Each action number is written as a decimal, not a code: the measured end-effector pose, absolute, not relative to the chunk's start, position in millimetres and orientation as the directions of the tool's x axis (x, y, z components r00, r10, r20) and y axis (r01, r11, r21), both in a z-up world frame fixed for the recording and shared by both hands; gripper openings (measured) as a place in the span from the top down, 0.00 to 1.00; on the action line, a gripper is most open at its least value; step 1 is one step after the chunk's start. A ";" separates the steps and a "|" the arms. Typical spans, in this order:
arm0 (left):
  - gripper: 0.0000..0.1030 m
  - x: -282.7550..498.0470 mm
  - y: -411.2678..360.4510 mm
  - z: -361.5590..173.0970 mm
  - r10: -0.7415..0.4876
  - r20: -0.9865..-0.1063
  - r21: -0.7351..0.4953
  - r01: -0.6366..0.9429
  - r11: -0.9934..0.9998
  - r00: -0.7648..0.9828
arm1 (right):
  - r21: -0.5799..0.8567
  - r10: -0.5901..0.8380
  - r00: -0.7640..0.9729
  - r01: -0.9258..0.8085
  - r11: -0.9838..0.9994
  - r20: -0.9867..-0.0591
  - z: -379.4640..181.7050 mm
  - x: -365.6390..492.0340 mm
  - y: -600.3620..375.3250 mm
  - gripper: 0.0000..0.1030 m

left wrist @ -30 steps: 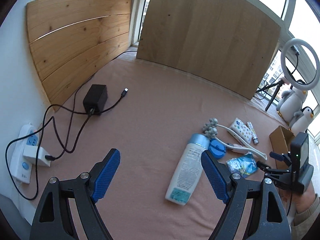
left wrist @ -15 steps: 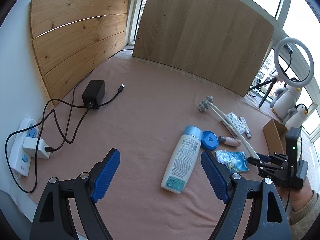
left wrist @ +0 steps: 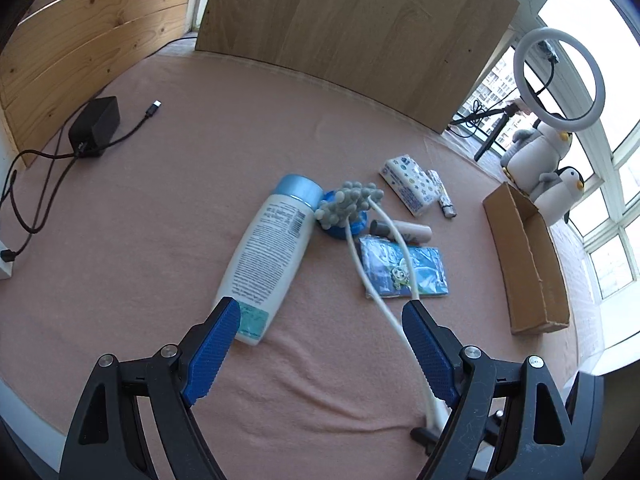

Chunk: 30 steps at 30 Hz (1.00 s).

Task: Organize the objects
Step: 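Grasp the white massager's handle with the right gripper, then lift the massager with right gripper while left gripper grips its grey-ball end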

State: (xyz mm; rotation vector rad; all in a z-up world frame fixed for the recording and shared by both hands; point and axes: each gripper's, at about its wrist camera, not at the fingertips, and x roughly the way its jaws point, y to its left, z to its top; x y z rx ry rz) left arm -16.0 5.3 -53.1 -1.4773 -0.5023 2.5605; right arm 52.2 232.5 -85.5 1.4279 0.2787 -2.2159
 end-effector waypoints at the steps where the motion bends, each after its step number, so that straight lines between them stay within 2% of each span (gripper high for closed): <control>1: 0.17 -18.9 12.2 -56.2 0.298 -0.816 -0.362 0.037 -0.931 -0.495 | 0.095 -0.289 -0.327 0.500 -0.861 -0.900 -90.9 60.7 231.2 0.86; 5: 0.19 -31.3 40.6 -60.5 0.324 -0.813 -0.367 -0.006 -0.930 -0.484 | 0.079 -0.289 -0.361 0.497 -0.864 -0.887 -91.2 74.5 230.4 0.86; 7: 0.33 -41.3 54.5 -60.6 0.353 -0.808 -0.382 -0.036 -0.923 -0.473 | 0.080 -0.293 -0.369 0.495 -0.865 -0.882 -91.9 75.5 231.6 0.86; 9: 0.37 -50.9 68.3 -62.4 0.351 -0.813 -0.366 -0.060 -0.929 -0.464 | 0.071 -0.289 -0.377 0.498 -0.864 -0.880 -92.1 77.3 230.7 0.86; 11: 0.46 -59.1 76.6 -67.3 0.362 -0.817 -0.372 -0.071 -0.926 -0.448 | 0.072 -0.293 -0.383 0.497 -0.865 -0.876 -92.5 79.1 230.2 0.86; 12: 0.52 -62.1 78.9 -70.7 0.364 -0.822 -0.372 -0.070 -0.925 -0.437 | 0.076 -0.297 -0.384 0.495 -0.865 -0.874 -92.5 80.1 231.7 0.86; 13: 0.64 -65.0 79.7 -74.3 0.363 -0.829 -0.372 -0.065 -0.926 -0.426 | 0.081 -0.301 -0.386 0.493 -0.866 -0.872 -92.5 80.9 232.8 0.86; 14: 0.70 -67.3 80.3 -77.6 0.362 -0.834 -0.372 -0.061 -0.926 -0.416 | 0.084 -0.304 -0.388 0.491 -0.867 -0.870 -93.0 80.8 233.4 0.86; 16: 0.89 -69.3 80.2 -81.2 0.346 -0.844 -0.355 -0.058 -0.933 -0.411 | 0.090 -0.309 -0.391 0.487 -0.869 -0.867 -94.9 79.8 233.7 0.86; 24: 0.89 -61.8 80.9 -64.4 0.282 -0.840 -0.266 -0.100 -0.959 -0.464 | 0.106 -0.329 -0.414 0.476 -0.873 -0.849 -91.3 83.6 235.7 0.86; 30: 0.89 -62.1 87.1 -13.9 0.248 -0.803 -0.201 -0.146 -0.969 -0.542 | 0.081 -0.336 -0.479 0.476 -0.875 -0.811 -69.7 83.9 234.6 0.86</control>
